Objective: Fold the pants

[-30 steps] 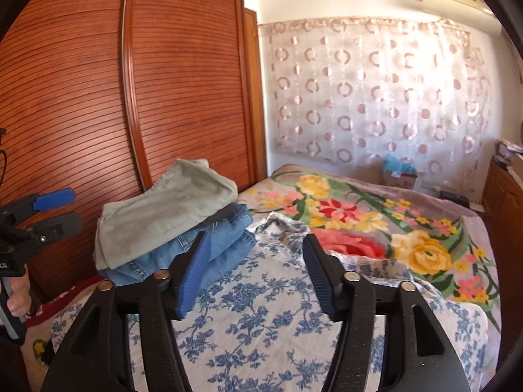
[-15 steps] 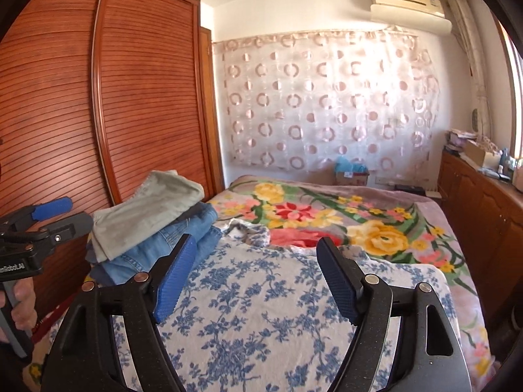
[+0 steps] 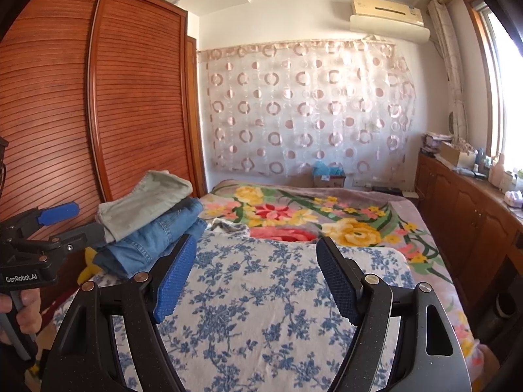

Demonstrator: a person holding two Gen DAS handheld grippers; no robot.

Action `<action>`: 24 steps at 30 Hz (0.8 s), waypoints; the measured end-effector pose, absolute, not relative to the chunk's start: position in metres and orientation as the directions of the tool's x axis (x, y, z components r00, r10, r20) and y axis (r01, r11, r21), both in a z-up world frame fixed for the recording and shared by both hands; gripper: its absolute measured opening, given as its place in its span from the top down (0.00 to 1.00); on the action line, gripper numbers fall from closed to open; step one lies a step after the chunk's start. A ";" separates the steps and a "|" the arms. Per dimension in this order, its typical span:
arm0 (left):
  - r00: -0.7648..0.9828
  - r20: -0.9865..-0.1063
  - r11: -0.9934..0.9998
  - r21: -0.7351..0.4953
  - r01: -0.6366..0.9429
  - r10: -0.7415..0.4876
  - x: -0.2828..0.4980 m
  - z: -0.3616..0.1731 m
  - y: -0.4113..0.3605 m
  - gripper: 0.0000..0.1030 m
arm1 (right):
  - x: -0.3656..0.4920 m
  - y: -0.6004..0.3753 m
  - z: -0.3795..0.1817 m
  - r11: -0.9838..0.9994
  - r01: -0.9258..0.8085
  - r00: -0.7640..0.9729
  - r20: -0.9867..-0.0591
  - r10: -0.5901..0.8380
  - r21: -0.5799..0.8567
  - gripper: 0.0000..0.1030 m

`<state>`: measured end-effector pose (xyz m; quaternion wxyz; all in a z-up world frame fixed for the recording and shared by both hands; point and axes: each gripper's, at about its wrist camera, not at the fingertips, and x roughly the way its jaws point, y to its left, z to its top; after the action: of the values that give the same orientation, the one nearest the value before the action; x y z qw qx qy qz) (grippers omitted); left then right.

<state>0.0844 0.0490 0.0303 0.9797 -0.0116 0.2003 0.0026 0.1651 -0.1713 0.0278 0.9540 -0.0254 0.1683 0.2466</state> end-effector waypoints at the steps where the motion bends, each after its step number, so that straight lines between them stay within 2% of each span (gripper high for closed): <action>1: 0.920 -0.392 1.000 -0.020 -0.006 -0.003 0.080 0.031 0.045 0.14 | 0.161 -0.175 0.028 0.879 -0.475 0.824 -0.332 0.460 0.038 0.25; 14: 0.921 -0.389 1.000 -0.025 0.013 -0.022 0.039 0.045 0.022 0.14 | 0.111 -0.213 0.034 0.906 -0.420 0.849 -0.329 0.412 0.053 0.25; 24: 0.913 -0.406 0.999 -0.029 0.025 -0.035 0.031 0.033 0.012 0.14 | 0.086 -0.227 0.027 0.922 -0.384 0.861 -0.343 0.375 0.044 0.25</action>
<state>0.0308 0.0118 0.0327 0.9780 -0.0118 0.2076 -0.0151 0.0865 -0.2267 0.0270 0.9646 -0.0127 0.1751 0.1966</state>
